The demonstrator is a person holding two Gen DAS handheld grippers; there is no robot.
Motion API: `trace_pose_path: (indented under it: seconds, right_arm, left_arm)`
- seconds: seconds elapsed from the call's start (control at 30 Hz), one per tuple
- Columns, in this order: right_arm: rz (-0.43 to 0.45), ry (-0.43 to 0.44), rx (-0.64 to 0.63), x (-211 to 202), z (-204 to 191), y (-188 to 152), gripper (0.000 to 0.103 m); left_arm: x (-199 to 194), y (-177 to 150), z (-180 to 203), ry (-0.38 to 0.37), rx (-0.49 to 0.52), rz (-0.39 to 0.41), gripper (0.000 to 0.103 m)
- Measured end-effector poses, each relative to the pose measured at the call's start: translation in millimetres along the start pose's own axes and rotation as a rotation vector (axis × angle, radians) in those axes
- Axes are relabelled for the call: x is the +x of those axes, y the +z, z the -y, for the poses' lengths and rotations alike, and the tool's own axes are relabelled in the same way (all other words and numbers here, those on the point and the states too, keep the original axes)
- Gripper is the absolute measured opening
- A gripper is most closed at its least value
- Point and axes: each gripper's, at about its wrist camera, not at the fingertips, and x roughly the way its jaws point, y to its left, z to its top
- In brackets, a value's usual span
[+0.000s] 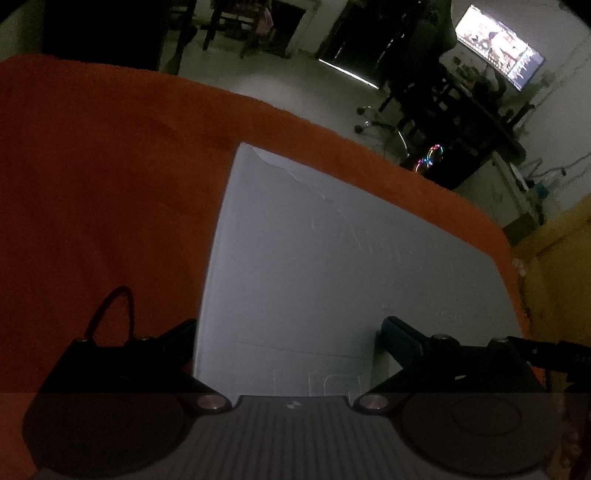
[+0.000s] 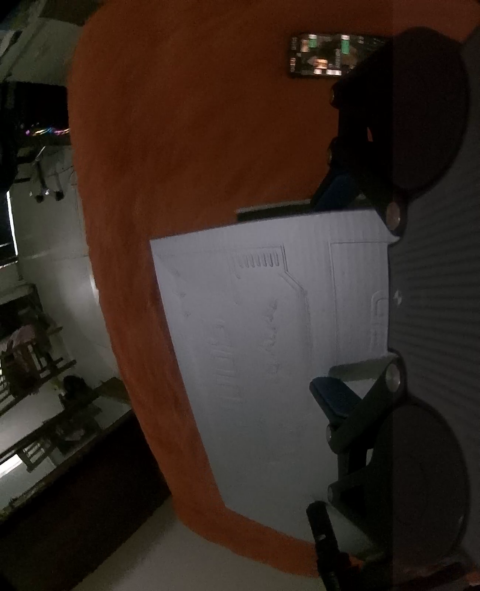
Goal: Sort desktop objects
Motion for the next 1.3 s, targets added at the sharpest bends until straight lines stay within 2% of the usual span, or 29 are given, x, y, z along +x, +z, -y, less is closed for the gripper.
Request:
trace_pose_path:
  seconds: [0.27,0.5,0.9,0.97,1.1,1.2,1.3]
  right_arm:
    - [-0.003,-0.013,0.043,4.9,17.8,-8.3,0.098]
    - [-0.016,-0.022,0.022,15.8,15.5,-16.4,0.098]
    - [0.017,-0.027,0.018,26.4,14.3,-38.4,0.102]
    - [0.013,-0.044,0.002,26.8,11.3,-40.6,0.102]
    - [0.007,-0.093,-0.071,26.4,0.5,-48.6,0.102]
    - [0.011,-0.104,-0.061,26.1,0.2,-50.7,0.102]
    - [0.012,-0.109,-0.059,27.8,-2.3,-51.3,0.102]
  left_arm:
    - [6.9,-16.2,12.7,0.006,0.041,0.000,0.103]
    - [4.8,-25.5,3.7,0.019,0.057,-0.012,0.103]
    - [-0.2,-39.4,-3.0,0.017,0.090,-0.014,0.103]
    - [2.8,-42.3,-8.9,0.021,0.045,-0.035,0.103]
    - [5.9,-59.7,-13.1,0.071,0.103,-0.024,0.101]
    - [3.7,-61.9,-15.5,0.060,0.061,-0.033,0.101]
    - [2.5,-64.0,-14.0,0.068,0.067,-0.030,0.101]
